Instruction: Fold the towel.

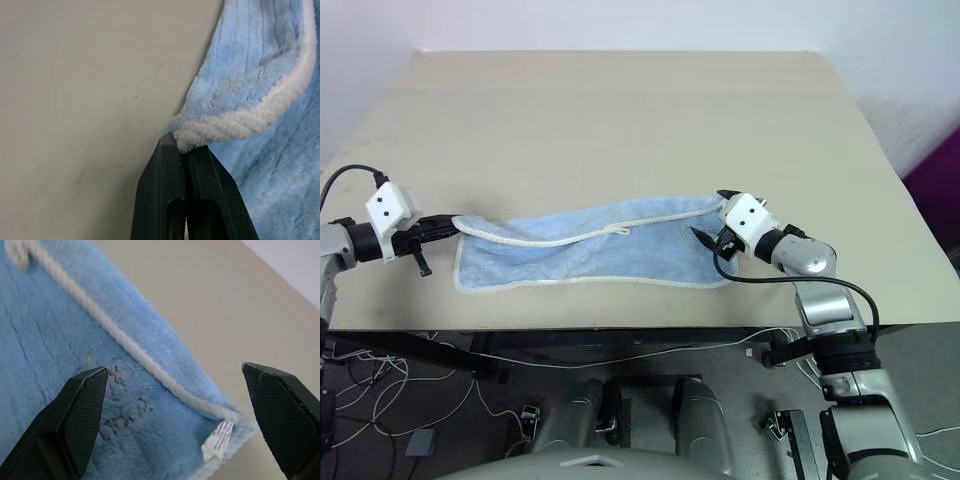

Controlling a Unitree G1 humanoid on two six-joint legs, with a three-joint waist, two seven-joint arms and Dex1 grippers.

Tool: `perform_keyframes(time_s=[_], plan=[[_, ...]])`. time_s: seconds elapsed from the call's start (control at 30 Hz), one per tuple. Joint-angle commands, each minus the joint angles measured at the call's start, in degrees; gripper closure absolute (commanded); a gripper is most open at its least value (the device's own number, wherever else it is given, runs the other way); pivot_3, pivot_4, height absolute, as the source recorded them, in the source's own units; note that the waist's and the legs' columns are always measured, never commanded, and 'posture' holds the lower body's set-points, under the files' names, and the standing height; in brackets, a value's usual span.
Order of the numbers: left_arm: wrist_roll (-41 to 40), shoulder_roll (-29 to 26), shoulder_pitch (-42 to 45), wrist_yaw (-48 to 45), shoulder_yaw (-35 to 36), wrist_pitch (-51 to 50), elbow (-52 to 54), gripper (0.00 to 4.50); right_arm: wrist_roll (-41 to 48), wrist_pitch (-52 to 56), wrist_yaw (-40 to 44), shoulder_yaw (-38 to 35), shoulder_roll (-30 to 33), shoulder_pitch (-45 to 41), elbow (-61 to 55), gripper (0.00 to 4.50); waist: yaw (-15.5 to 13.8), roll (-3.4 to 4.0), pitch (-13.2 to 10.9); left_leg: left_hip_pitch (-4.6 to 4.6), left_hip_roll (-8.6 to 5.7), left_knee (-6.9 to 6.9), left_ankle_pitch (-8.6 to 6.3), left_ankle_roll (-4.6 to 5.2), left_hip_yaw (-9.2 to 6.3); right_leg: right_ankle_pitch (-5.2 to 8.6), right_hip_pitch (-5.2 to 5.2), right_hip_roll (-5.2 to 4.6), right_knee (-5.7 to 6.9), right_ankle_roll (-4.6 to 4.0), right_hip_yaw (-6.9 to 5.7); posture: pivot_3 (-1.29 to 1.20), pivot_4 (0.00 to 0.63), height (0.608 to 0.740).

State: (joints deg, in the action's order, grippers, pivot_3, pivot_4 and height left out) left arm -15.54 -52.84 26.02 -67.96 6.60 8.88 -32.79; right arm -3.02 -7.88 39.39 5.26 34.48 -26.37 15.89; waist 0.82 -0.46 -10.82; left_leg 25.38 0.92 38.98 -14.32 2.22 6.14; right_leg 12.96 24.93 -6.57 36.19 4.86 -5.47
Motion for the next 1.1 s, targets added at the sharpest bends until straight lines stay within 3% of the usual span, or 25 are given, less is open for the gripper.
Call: perform_keyframes(time_s=[0.03, 0.13, 0.4, 0.5, 0.87, 1.1], plan=[[-1.26, -0.08, -0.68, -0.15, 2.18, -0.97, 2.21, 4.45, -4.88, -7.06, -1.79, 1.43, 1.82, -4.28, 5.69, 0.00, 0.11, 0.00, 0.00, 0.00, 0.00, 0.00, 0.00, 0.00, 0.00, 0.00, 0.00, 0.00, 0.00, 0.00, 0.00, 0.00, 0.150, 0.740], [-1.02, 0.36, -1.02, -0.02, 2.22, -1.33, 2.80, 4.45, -12.62, -13.53, -6.46, 4.59, 3.84, -8.89, 14.11, 0.00, 0.01, 0.00, 0.00, 0.00, 0.00, 0.00, 0.01, -0.02, 0.02, 0.00, 0.00, 0.00, 0.00, 0.00, 0.00, 0.00, 0.150, 0.740], [-0.85, 0.97, -3.08, 0.37, 2.93, -1.97, 4.81, 4.45, -22.03, -21.93, -14.58, 9.08, 5.53, -15.64, 24.97, 0.00, 0.23, 0.00, 0.00, 0.00, 0.01, 0.00, 0.02, -0.04, 0.04, 0.00, 0.00, 0.00, 0.00, -0.01, 0.01, 0.00, 0.150, 0.740], [-0.93, 1.04, -3.95, 0.71, 3.14, -2.39, 5.74, 4.50, -22.61, -23.59, -14.94, 9.51, 5.69, -16.29, 25.60, 0.57, 0.10, 0.00, 0.00, 0.00, 0.00, 0.00, 0.03, -0.04, 0.03, 0.00, -0.01, 0.00, 0.00, -0.01, 0.01, 0.00, 0.150, 0.740], [-1.63, 1.65, -4.62, 1.12, 3.55, -3.95, 7.28, 4.50, -23.08, -24.25, -14.19, 9.46, 6.71, -15.87, 23.69, 4.43, 0.19, 0.00, 0.00, -0.01, 0.00, 0.00, 0.03, -0.05, 0.04, 0.00, -0.01, 0.00, 0.00, -0.01, 0.01, 0.00, 0.150, 0.740], [-3.40, 2.60, -3.73, 1.88, 4.80, -6.22, 7.55, 4.50, -23.64, -23.49, -15.72, 8.76, 7.34, -16.10, 22.22, 4.47, 0.19, 0.00, 0.00, -0.01, 0.01, 0.00, 0.03, -0.05, 0.04, 0.00, -0.01, 0.00, 0.00, -0.01, 0.02, 0.00, 0.150, 0.740]])
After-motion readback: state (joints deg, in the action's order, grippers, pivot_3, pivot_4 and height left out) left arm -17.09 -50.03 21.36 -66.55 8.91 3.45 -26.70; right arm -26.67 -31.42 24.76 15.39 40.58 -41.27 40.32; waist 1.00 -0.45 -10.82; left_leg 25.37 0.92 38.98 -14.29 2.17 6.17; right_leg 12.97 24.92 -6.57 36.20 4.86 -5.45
